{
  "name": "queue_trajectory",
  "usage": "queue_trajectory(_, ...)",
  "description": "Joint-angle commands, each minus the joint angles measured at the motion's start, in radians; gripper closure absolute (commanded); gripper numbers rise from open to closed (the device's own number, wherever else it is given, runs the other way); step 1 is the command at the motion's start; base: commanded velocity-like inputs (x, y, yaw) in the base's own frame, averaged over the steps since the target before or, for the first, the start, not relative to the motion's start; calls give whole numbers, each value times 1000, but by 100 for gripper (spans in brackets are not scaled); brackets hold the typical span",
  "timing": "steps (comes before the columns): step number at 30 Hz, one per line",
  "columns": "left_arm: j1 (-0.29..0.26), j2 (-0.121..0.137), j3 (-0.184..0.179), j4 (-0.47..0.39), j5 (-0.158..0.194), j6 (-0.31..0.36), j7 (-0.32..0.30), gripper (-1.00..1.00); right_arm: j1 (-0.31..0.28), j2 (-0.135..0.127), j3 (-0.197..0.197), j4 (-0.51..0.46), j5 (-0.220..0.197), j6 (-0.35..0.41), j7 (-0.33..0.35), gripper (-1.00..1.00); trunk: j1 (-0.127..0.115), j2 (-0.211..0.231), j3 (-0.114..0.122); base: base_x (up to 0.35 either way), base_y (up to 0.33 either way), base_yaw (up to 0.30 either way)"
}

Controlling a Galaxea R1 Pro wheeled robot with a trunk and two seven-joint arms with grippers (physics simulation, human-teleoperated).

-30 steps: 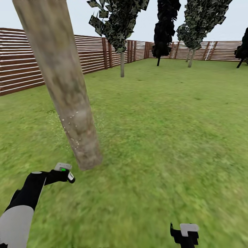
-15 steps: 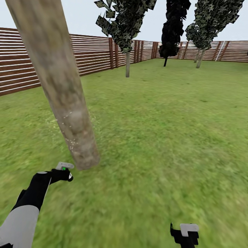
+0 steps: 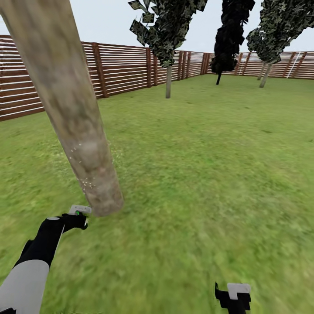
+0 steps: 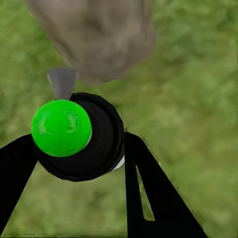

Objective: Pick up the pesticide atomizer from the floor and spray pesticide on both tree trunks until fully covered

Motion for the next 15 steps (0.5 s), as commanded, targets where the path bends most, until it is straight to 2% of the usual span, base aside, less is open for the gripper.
queue_trajectory(1, 0, 0, 0, 0, 2, 1, 14, 100, 0, 0, 0, 0, 0, 0, 0, -100, 0, 0, 0, 83, -267, 277)
queue_trajectory(6, 0, -2, -2, 1, 2, 1, 24, 100, 0, 0, 0, 0, 0, 0, 0, -100, 0, 0, 0, 82, -267, 264)
queue_trajectory(15, 0, 0, 1, 0, 2, 2, 25, 100, 0, 0, 0, 0, 0, 0, 0, -100, 0, 0, 0, 30, -268, 21)
